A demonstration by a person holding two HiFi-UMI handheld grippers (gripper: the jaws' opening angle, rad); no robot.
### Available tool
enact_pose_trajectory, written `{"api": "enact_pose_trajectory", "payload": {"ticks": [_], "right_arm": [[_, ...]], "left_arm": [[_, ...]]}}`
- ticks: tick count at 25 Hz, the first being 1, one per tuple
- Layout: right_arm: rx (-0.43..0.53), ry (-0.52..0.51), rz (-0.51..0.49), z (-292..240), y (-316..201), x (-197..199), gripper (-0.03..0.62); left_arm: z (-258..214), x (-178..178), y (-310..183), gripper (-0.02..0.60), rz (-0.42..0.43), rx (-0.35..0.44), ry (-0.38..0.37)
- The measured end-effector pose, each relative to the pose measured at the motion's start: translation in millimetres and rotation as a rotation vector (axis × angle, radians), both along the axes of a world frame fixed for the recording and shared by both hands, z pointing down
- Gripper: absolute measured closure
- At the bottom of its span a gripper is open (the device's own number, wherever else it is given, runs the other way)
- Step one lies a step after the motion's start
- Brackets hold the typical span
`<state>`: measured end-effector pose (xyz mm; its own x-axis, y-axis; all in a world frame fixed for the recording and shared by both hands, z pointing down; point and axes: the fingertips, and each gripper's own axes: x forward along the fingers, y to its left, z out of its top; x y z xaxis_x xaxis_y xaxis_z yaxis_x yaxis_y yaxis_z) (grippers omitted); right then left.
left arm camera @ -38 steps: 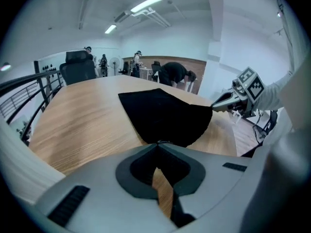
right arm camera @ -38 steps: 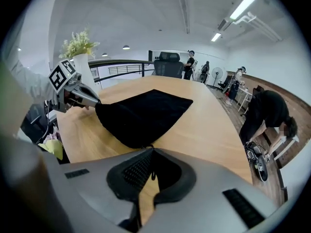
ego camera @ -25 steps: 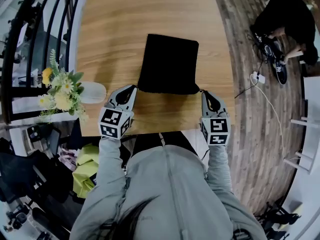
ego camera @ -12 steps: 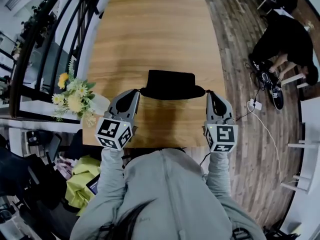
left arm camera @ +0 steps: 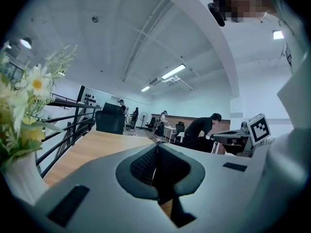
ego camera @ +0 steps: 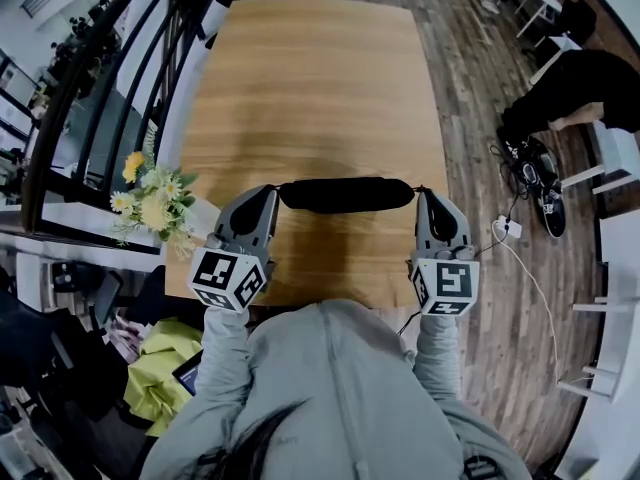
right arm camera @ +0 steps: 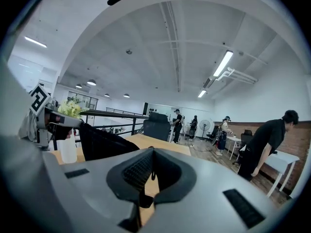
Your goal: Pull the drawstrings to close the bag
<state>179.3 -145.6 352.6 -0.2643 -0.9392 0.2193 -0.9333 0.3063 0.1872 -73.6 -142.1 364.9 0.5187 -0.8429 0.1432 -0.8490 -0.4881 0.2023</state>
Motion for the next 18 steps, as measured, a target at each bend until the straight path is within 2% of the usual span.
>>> {"api": "enact_pose_trajectory", "payload": {"ticks": [4, 11, 18], "right_arm": [[0.005, 0.04, 0.018, 0.0, -3.6, 0.0, 0.572], [0.037, 0.025, 0.07, -4.6, -9.4, 8.2, 0.572], [0.088, 0.051, 0.156, -10.1, -14.2, 26.2, 0.572]], "left_arm": [[2.0, -4.9, -1.2, 0.554, -0.018, -0.001, -0.003], [5.2, -11.3, -0.9, 0.554, -0.054, 0.011, -0.012], [18.6, -26.2, -2.1, 0.554, -0.116, -0.006, -0.035]]}}
